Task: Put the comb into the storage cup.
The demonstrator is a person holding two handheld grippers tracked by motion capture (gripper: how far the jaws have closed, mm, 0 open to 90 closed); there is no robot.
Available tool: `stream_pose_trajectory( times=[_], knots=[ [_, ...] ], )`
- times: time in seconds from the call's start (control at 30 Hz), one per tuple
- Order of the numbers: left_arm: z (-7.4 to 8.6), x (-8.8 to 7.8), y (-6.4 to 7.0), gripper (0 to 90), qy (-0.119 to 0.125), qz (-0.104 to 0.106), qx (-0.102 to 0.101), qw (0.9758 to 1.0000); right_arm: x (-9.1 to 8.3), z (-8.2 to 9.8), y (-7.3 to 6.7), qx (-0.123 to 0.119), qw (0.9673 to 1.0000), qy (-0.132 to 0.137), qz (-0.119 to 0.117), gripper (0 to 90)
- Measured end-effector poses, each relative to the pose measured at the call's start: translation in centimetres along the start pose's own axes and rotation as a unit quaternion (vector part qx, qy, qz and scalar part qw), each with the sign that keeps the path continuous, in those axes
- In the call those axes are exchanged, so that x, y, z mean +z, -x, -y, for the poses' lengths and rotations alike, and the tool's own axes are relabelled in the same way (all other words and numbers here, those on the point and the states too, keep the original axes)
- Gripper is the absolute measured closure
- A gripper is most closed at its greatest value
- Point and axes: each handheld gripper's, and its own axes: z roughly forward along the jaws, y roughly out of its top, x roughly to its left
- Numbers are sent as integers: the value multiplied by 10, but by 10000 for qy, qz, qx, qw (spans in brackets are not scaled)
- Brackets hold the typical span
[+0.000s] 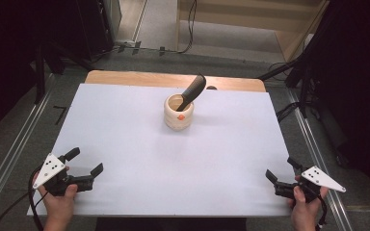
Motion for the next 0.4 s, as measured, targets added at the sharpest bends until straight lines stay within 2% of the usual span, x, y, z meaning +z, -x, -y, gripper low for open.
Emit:
stream_pose_trajectory(
  times=[0.17, 0.3, 0.4],
  knots=[
    [0, 0, 0, 0, -3, -2, 14, 10000, 0, 4, 2, 38, 10000, 66, -63, 0],
    [0, 0, 0, 0, 9, -10, -3, 10000, 3, 5, 0, -44, 10000, 20, -4, 0],
    [0, 0, 0, 0, 4, -14, 1, 10000, 3, 4, 0, 56, 9999, -25, 100, 0]
  ],
)
